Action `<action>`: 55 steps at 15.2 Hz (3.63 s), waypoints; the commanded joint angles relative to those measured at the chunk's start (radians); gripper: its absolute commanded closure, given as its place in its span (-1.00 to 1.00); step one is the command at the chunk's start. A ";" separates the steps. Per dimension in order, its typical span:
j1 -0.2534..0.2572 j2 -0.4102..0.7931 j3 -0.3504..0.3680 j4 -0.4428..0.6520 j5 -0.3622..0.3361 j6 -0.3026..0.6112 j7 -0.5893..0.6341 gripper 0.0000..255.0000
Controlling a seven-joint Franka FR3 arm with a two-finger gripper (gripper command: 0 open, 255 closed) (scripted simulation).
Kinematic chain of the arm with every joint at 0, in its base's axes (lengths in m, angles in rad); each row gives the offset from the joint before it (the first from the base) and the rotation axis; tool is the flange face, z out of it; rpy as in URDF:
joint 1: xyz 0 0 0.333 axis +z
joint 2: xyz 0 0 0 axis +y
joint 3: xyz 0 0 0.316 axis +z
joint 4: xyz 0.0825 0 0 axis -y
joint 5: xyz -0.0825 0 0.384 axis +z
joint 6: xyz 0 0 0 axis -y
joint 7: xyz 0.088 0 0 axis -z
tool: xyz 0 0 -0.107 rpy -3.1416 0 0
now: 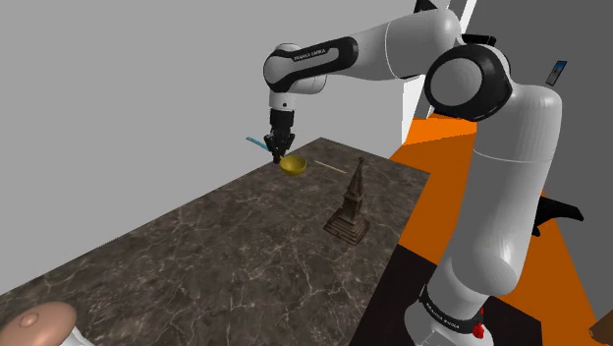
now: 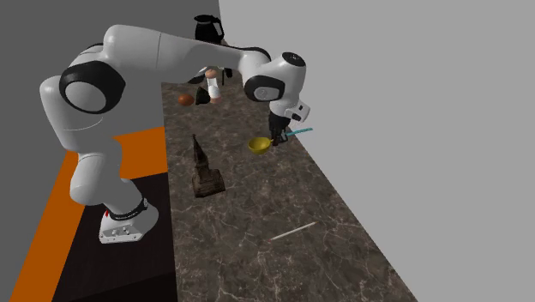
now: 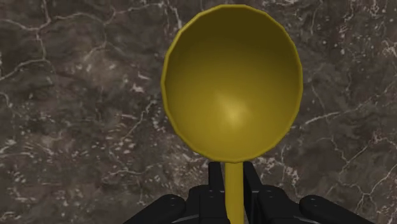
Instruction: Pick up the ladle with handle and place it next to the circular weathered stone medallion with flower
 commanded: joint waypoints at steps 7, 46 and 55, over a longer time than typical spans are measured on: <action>-0.002 -0.015 -0.002 0.091 -0.005 -0.105 0.014 1.00; 0.365 -0.097 0.312 -0.138 -0.003 0.153 0.660 1.00; 0.368 -0.060 0.313 -0.215 -0.003 0.265 0.646 1.00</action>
